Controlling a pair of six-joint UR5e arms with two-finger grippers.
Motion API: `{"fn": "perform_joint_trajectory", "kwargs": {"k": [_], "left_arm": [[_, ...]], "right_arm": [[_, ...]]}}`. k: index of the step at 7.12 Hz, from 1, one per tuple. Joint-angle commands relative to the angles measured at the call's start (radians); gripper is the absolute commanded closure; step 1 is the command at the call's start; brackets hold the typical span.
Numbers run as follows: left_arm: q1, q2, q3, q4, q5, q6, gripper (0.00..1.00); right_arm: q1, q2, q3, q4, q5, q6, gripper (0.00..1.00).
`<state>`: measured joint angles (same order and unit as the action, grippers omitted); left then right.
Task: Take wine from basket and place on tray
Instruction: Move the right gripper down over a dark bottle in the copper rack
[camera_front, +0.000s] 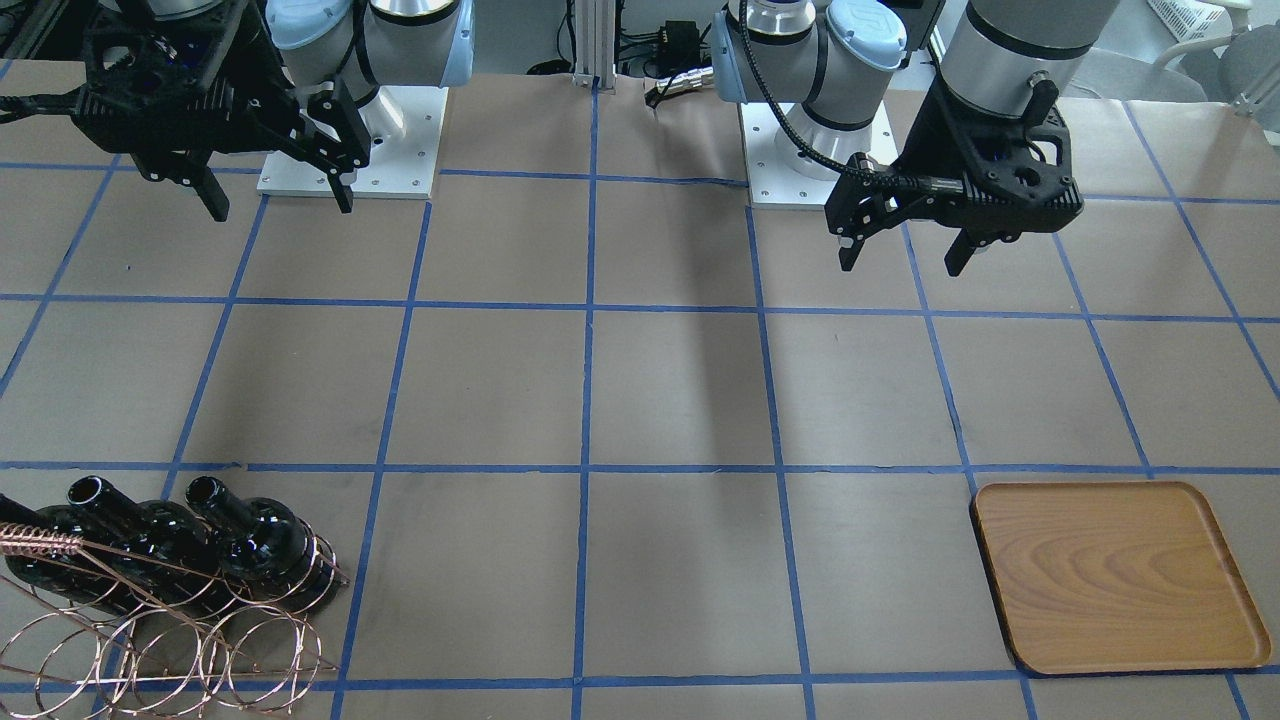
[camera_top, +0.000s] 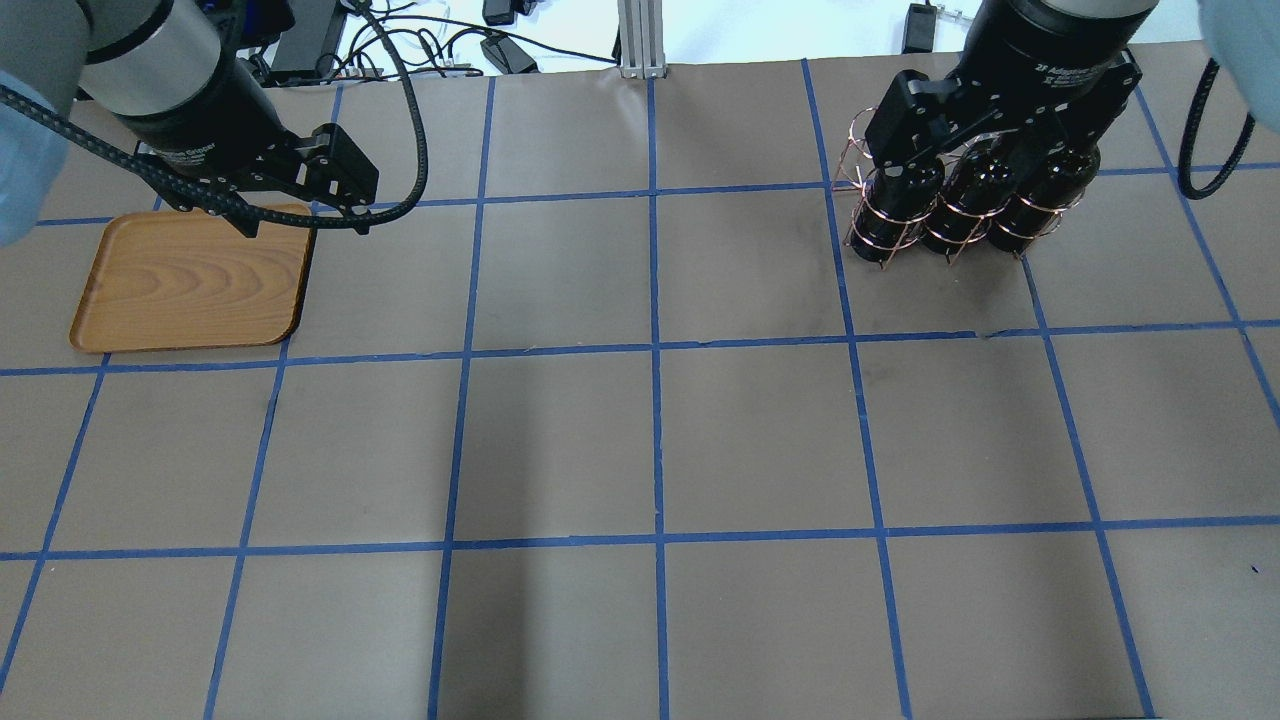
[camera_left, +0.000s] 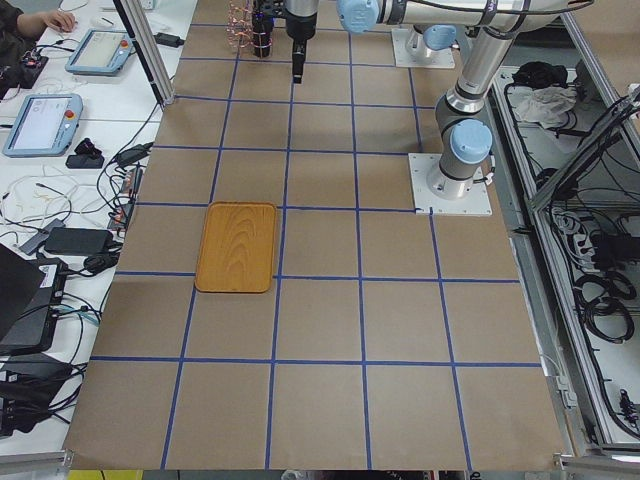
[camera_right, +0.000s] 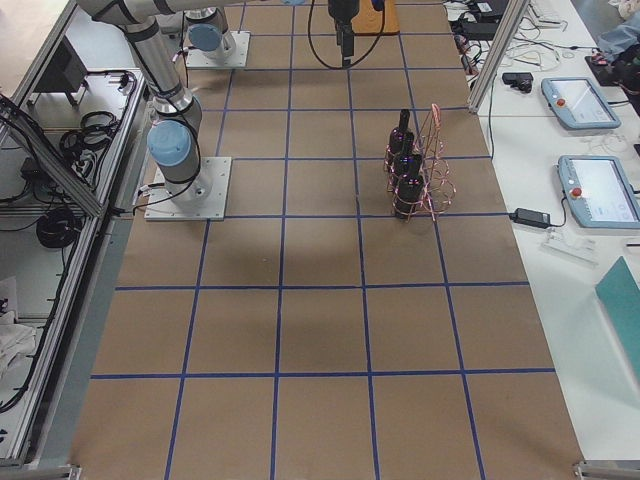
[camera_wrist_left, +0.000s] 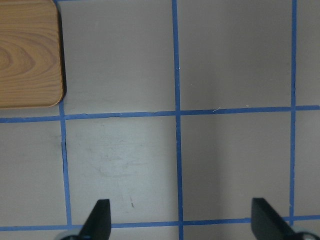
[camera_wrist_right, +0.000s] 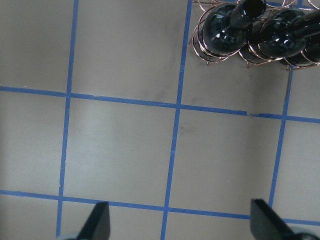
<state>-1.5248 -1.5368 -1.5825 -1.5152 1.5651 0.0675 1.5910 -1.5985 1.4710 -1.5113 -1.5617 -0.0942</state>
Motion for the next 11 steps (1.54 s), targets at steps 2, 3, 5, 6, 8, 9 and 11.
{"fn": "perform_joint_trajectory", "kwargs": {"k": [2,3,5,6,8,9,11], "left_arm": [[0.000,-0.002,-0.001,0.001,0.000,0.000,0.00],[0.000,-0.002,-0.001,0.001,0.000,0.000,0.00],[0.000,-0.002,-0.001,0.001,0.000,0.000,0.00],[0.000,-0.002,-0.001,0.001,0.000,0.000,0.00],[0.000,-0.002,-0.001,0.000,-0.002,0.000,0.00],[0.000,-0.002,-0.001,0.000,0.000,0.000,0.00],[0.000,-0.002,-0.002,0.000,0.000,0.000,0.00]], "right_arm": [[0.000,-0.001,0.000,0.002,-0.003,-0.005,0.00],[0.000,0.000,0.002,0.000,0.000,-0.002,0.00],[-0.003,0.011,0.002,-0.004,-0.006,0.001,0.00],[-0.025,0.052,0.000,-0.030,-0.011,-0.011,0.00],[-0.130,0.130,-0.018,-0.136,-0.081,-0.025,0.00],[-0.185,0.174,-0.040,-0.144,-0.078,-0.041,0.00],[-0.213,0.321,-0.125,-0.260,-0.078,-0.120,0.00]]}}
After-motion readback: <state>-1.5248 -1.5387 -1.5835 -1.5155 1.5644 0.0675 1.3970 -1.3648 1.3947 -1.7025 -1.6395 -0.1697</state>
